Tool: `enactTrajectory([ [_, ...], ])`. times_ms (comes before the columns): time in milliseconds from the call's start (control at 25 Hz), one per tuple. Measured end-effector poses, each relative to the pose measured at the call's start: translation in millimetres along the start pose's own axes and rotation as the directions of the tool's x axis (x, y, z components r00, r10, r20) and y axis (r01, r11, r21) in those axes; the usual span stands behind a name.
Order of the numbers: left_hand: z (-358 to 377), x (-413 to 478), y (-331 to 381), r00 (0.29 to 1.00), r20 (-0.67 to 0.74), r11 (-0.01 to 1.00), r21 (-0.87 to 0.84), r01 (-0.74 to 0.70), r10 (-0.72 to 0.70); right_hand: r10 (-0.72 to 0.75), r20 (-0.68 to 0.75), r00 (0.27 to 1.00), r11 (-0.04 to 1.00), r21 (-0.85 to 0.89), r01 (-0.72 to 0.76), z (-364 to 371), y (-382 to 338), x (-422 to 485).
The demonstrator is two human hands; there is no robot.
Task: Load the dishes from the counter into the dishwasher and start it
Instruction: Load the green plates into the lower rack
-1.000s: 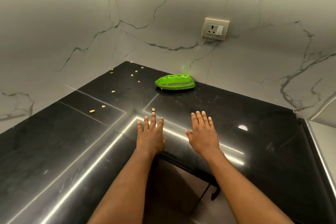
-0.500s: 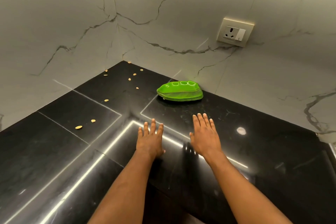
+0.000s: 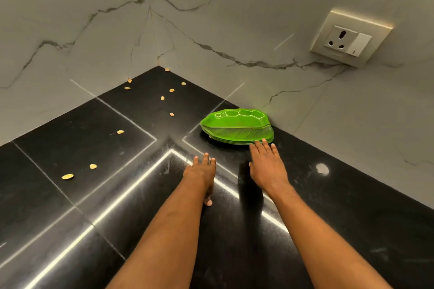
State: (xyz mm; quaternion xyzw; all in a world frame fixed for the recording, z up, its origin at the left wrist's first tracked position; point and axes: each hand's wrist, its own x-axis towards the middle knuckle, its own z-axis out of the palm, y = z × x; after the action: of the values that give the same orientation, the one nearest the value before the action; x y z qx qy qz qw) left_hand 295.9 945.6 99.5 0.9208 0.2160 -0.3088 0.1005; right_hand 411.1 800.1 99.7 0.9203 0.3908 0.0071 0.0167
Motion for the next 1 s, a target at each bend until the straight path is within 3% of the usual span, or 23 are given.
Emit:
enactTrajectory([
  [120,-10,19,10,0.993,0.115,0.999,-0.009,0.033,-0.031,-0.045,0.029,0.999,0.999,-0.016,0.045,8,7,38],
  [400,-5,22,9,0.994,0.107,1.000,0.015,0.019,-0.021,-0.095,0.126,0.987,0.987,-0.114,0.110,7,4,78],
  [760,-8,20,8,0.994,0.104,1.000,0.014,0.019,-0.021,-0.194,-0.145,0.970,0.971,-0.169,0.169,-5,-4,44],
  [1000,-6,7,8,0.999,0.053,0.999,0.044,0.007,-0.009,-0.257,-0.233,0.938,0.948,-0.248,0.198,-2,-2,-10],
])
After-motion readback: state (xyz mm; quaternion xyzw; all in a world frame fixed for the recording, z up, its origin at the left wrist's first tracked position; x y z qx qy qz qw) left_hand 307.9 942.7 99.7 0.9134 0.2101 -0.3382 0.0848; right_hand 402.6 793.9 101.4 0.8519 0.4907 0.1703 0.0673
